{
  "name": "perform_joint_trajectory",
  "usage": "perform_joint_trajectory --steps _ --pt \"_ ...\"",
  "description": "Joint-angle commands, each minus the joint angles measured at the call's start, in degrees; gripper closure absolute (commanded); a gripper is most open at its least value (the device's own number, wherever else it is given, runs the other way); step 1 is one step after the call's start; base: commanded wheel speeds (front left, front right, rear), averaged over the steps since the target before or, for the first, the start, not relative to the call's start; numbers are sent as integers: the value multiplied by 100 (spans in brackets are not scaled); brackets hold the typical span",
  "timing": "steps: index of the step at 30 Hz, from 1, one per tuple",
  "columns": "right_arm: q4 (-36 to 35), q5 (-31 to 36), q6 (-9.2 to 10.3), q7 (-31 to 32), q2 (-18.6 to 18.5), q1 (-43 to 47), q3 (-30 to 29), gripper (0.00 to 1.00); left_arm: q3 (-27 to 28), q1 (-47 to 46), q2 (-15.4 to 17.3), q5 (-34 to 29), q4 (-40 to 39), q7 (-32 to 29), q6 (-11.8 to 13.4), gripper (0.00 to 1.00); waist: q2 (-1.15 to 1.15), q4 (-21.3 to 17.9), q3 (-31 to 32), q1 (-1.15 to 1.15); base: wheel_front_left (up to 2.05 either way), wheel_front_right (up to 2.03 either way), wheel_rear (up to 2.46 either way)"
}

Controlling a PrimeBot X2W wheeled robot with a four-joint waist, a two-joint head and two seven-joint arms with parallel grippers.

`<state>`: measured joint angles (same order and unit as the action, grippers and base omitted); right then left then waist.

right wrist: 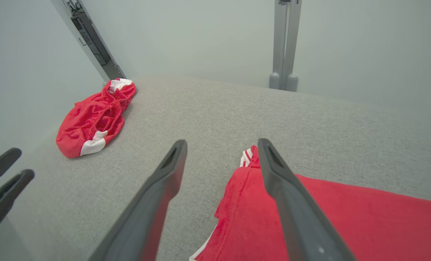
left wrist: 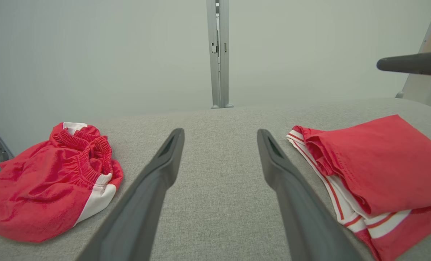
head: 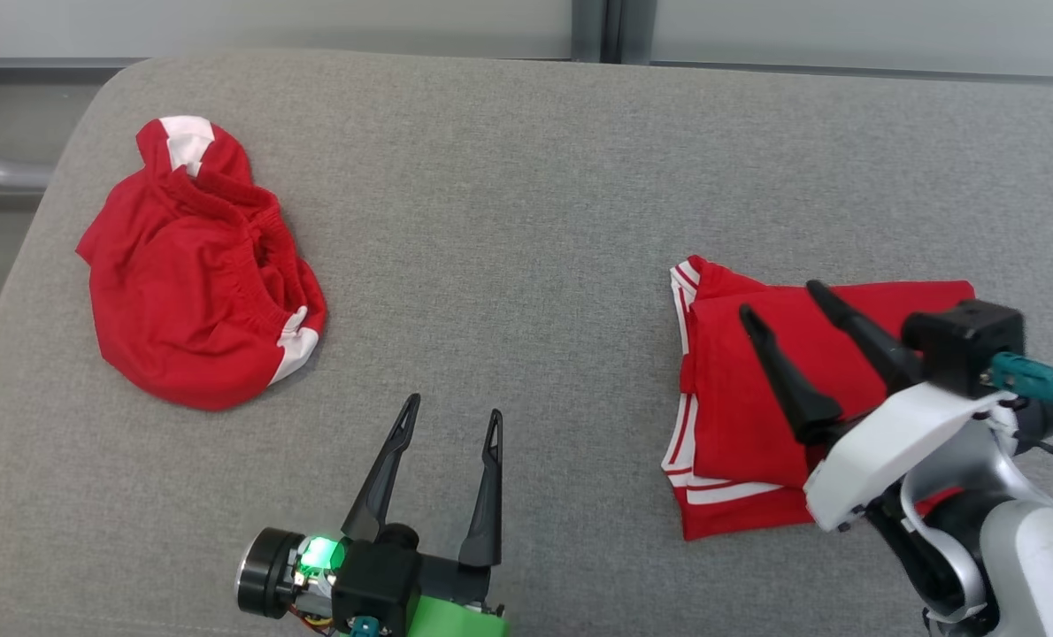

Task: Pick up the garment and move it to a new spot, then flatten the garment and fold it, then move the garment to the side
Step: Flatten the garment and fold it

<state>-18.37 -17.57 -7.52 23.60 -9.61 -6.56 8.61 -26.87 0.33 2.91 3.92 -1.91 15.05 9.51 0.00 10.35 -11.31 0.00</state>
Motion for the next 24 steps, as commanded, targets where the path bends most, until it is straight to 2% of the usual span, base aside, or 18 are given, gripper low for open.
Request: perform_joint_trajectory --steps 1,10,18,22,24 --pt "-31 22 7 -166 -79 -68 -131 0 28 24 1 -3 -25 16 -6 0 0 -124 69 0 0 0 0" --pt "570 141 9 -1894 -410 124 -627 0 282 131 2 -28 -94 16 -10 0 0 -528 215 0 0 0 0" --pt "1778 317 9 -3616 -607 548 -367 0 625 402 6 210 -185 16 -94 0 0 -823 515 0 0 0 0" --pt "2227 343 9 -3873 -517 574 -299 0 802 540 5 357 -235 16 -162 0 0 -884 668 0 0 0 0" --pt "2064 432 9 -3888 -389 551 -421 0 888 596 4 402 -261 16 -196 0 0 -910 739 0 0 0 0"
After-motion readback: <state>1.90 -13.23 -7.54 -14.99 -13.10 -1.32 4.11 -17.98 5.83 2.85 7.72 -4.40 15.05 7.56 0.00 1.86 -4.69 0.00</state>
